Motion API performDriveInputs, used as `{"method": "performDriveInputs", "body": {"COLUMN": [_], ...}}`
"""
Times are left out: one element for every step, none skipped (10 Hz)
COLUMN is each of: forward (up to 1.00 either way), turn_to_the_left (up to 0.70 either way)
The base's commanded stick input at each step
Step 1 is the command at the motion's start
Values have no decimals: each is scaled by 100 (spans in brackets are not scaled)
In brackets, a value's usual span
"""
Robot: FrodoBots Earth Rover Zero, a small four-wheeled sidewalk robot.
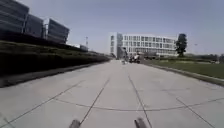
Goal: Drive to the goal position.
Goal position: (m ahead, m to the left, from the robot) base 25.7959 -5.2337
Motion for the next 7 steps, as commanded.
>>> {"method": "performDriveInputs", "body": {"forward": [100, 100, 100, 100, 100, 100, 100], "turn_to_the_left": [1, 1, 1, 1, 1, 1, 1]}}
